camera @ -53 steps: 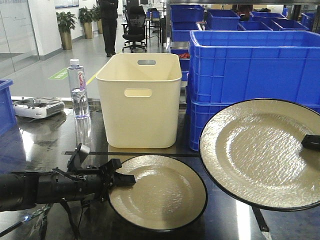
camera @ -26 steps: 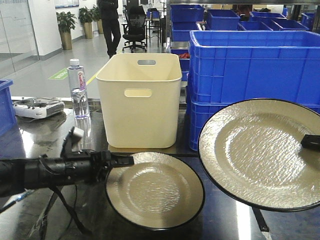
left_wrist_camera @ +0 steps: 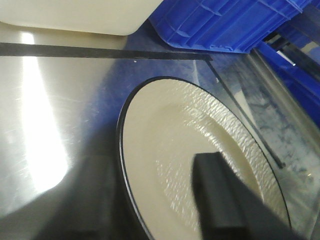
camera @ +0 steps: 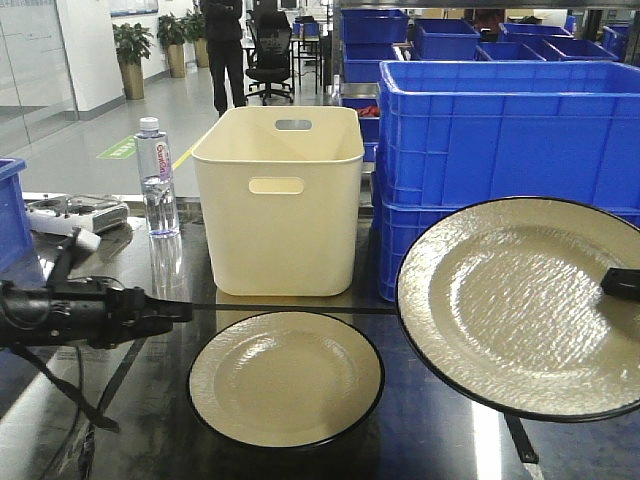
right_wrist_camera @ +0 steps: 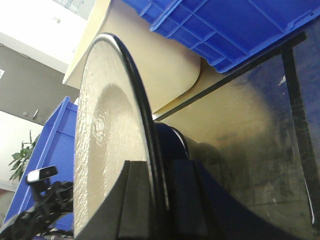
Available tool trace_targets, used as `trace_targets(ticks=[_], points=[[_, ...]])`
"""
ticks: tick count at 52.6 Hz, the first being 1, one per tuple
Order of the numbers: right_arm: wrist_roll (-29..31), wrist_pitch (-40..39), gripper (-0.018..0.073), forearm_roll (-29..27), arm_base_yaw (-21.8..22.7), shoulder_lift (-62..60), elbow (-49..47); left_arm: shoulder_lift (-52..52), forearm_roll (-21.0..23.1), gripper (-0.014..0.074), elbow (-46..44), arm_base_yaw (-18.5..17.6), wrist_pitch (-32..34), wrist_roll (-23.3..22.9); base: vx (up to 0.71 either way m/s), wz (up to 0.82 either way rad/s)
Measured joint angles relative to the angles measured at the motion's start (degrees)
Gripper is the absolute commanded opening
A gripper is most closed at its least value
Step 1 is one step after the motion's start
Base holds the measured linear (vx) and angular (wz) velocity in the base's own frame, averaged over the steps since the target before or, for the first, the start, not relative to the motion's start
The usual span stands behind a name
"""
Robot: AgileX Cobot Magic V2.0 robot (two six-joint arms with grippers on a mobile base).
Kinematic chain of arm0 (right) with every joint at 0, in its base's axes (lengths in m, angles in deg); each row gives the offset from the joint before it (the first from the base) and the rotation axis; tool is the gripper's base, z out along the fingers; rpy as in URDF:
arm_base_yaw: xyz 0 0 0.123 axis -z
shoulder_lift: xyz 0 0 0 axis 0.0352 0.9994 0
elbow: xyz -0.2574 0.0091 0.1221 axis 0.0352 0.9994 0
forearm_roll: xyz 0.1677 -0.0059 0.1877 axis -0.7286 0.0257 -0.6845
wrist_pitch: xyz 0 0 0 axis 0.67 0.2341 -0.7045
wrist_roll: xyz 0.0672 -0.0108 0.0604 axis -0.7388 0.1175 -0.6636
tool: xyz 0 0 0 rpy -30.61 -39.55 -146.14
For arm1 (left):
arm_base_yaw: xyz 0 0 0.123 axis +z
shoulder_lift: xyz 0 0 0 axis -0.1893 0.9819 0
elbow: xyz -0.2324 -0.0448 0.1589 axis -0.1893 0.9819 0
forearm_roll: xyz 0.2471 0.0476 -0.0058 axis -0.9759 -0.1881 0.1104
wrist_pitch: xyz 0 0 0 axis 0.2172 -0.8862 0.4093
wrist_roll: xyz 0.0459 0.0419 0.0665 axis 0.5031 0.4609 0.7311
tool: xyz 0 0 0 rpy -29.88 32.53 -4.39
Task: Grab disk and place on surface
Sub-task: 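Move the right gripper's plate over the placed plate and lower it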
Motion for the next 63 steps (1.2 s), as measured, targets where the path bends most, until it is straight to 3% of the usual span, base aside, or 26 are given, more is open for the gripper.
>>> trace_targets(ticks=[4, 14, 24, 30, 36, 45, 63], points=[[0.75, -2.13, -0.0009, -0.15, -3.06, 0.58, 0.00, -2.48, -2.37, -0.0010, 0.00, 1.90, -1.42, -0.16, 0.00, 0.00], [3.16, -11.77, -0.0009, -2.34, -15.77, 5.25, 0.00, -10.63, -5.69, -0.0008, 0.00, 6.16, -3.86, -0.28, 0.00, 0.00], [11.21, -23.51, -0.0009, -13.81, -29.07, 14.58, -1.53, -16.72, -5.73, -0.0006, 0.00, 7.08, -4.35, -0.34, 0.00, 0.00], [16.44, -26.03, -0.0008, -16.81, -34.59, 21.87, -6.44, -18.61, -5.73, -0.0005, 0.00, 7.08, -4.93, -1.07, 0.00, 0.00], [19.91, -26.17, 0.0004, -17.41, -37.55, 27.71, -11.52, -19.47, -5.85, -0.0005, 0.00, 7.08, -5.03, -1.44, 0.00, 0.00], [23.40, -27.01, 0.0083, -18.02, -38.61, 32.17, -15.23, -19.86, -6.03, -0.0005, 0.00, 7.08, -5.13, -1.50, 0.00, 0.00], [33.85, -28.27, 0.0423, -19.92, -38.80, 33.12, -15.84, -19.86, -6.14, -0.0005, 0.00, 7.08, -5.16, -1.82, 0.00, 0.00]])
